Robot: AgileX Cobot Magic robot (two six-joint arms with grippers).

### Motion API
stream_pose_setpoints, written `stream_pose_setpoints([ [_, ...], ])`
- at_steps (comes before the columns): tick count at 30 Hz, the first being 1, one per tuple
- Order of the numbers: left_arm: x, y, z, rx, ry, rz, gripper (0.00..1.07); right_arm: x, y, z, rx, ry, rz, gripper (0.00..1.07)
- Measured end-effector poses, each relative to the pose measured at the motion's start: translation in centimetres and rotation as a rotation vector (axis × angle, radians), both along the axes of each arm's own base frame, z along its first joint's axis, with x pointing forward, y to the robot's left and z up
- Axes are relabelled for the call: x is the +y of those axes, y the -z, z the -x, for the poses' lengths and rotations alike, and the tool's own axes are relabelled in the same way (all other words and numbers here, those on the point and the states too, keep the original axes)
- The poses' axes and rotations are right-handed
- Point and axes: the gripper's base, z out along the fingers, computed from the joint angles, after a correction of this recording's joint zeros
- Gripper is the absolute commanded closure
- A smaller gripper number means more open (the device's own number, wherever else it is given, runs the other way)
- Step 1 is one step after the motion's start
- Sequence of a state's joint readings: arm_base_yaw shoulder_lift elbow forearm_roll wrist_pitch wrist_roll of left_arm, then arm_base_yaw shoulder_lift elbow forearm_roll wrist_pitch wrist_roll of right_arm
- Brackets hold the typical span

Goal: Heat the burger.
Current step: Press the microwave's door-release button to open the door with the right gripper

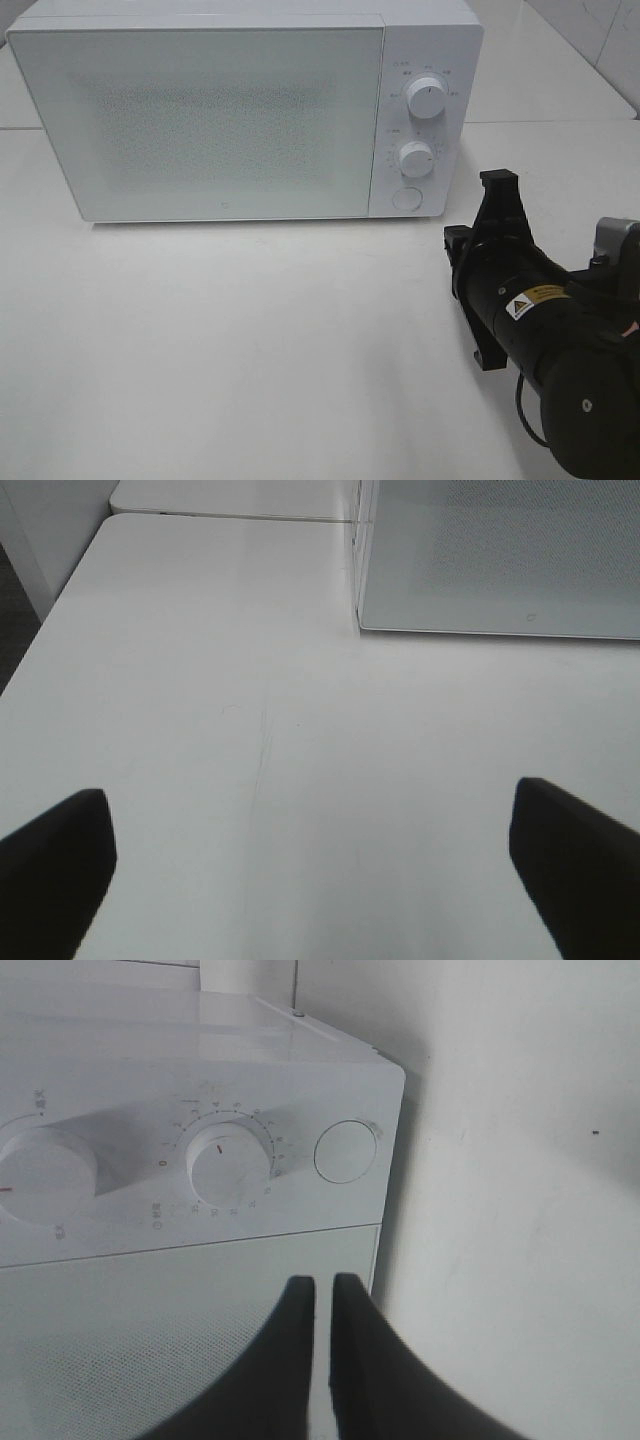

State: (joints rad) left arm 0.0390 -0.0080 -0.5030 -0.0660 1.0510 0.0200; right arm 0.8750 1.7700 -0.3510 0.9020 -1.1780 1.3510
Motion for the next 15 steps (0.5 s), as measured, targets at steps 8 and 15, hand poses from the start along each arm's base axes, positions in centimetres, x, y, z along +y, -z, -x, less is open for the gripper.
stream_pose_setpoints([
  [8, 0.0, 0.0, 0.0, 0.000, 0.000, 0.000, 0.07, -0.1, 0.1, -0.2, 0.009, 0.020, -0.028, 1.07],
  [15, 0.0, 0.0, 0.0, 0.000, 0.000, 0.000, 0.07, 0.4, 0.8, -2.5, 0.022, 0.005, -0.011, 1.07],
])
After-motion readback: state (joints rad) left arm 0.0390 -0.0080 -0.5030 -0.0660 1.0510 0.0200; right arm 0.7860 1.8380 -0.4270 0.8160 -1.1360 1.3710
